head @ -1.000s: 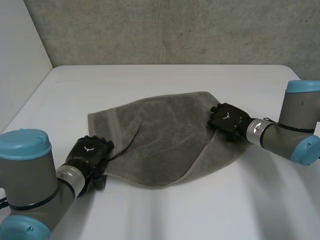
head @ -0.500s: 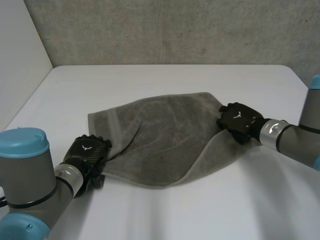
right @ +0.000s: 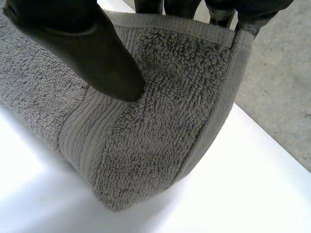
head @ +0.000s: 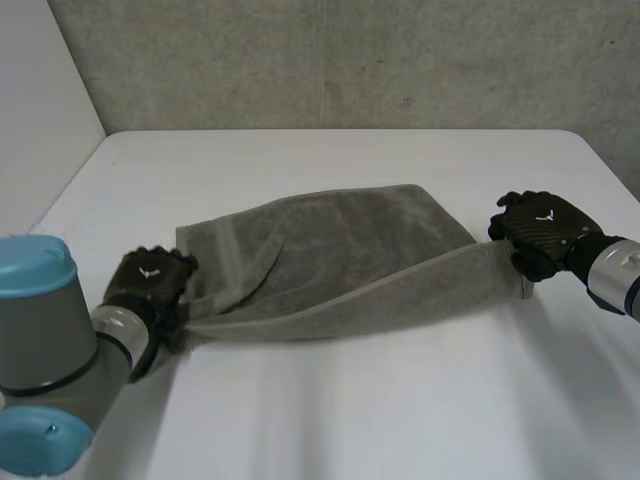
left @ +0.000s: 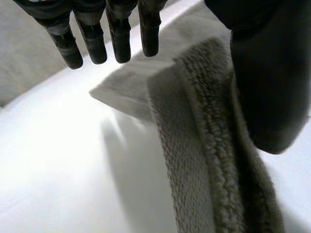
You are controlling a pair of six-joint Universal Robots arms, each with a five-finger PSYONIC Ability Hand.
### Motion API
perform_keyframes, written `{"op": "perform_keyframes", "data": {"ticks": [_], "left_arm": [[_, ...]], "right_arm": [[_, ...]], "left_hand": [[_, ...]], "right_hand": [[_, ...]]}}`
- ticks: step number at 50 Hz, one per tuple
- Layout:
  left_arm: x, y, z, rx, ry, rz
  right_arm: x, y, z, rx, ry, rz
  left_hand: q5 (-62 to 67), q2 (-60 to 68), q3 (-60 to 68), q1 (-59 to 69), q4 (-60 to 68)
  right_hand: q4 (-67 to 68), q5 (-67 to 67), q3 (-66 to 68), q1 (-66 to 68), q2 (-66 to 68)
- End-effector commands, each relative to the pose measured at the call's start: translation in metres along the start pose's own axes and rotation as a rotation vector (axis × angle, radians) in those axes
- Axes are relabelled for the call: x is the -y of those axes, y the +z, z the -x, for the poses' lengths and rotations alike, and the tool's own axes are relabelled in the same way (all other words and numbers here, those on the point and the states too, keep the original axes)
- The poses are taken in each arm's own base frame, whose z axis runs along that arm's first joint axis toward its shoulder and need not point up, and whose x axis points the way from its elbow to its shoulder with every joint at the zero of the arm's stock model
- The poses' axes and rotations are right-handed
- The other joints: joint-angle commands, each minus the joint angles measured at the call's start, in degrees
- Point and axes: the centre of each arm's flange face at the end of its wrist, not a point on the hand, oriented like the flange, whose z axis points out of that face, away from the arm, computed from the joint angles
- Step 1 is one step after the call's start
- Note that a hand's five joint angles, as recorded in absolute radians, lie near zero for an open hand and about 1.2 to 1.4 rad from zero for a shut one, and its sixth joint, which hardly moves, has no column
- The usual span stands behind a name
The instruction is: Fold the towel.
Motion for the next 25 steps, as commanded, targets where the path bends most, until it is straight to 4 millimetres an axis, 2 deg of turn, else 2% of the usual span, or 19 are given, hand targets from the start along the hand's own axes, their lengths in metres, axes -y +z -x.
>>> {"op": "perform_keyframes", "data": {"ticks": [1, 6, 11, 13, 18, 21, 25], "left_arm": [[0.013, 0.014, 0.022, 0.066, -0.023, -0.036], [0.007, 0.011, 0.018, 0.047, -0.021, -0.019], [0.007, -0.002, 0.009, 0.020, -0.015, -0.025], [0.011, -0.013, -0.002, -0.021, -0.007, -0.051], [0.010, -0.022, -0.012, -0.049, 0.005, -0.064], [0.022, -0.033, -0.013, -0.050, 0.006, -0.136], [0.030, -0.036, -0.017, -0.059, 0.010, -0.193]], "right_arm": [[0.001, -0.002, 0.003, 0.006, 0.000, 0.001], [-0.002, -0.003, 0.006, 0.010, 0.001, 0.002], [-0.002, -0.003, 0.008, 0.013, 0.001, 0.002], [-0.003, -0.003, 0.009, 0.015, 0.003, 0.004], [-0.004, -0.003, 0.011, 0.017, 0.003, 0.005], [-0.006, -0.003, 0.012, 0.020, 0.007, 0.009], [-0.007, -0.004, 0.014, 0.022, 0.007, 0.009]], "left_hand": [[-4.57, -5.95, -2.46, -7.63, -2.88], [-4.57, -5.95, -2.46, -7.63, -2.88], [-4.57, -5.95, -2.46, -7.63, -2.88], [-4.57, -5.95, -2.46, -7.63, -2.88], [-4.57, -5.95, -2.46, -7.63, -2.88], [-4.57, -5.95, -2.46, -7.63, -2.88], [-4.57, -5.95, -2.46, -7.63, -2.88]], "right_hand": [[-3.42, 3.89, -0.37, 4.80, 4.97], [-3.42, 3.89, -0.37, 4.80, 4.97], [-3.42, 3.89, -0.37, 4.80, 4.97], [-3.42, 3.89, -0.37, 4.80, 4.97], [-3.42, 3.89, -0.37, 4.80, 4.97], [-3.42, 3.89, -0.37, 4.80, 4.97], [-3.42, 3.89, -0.37, 4.80, 4.97]]}}
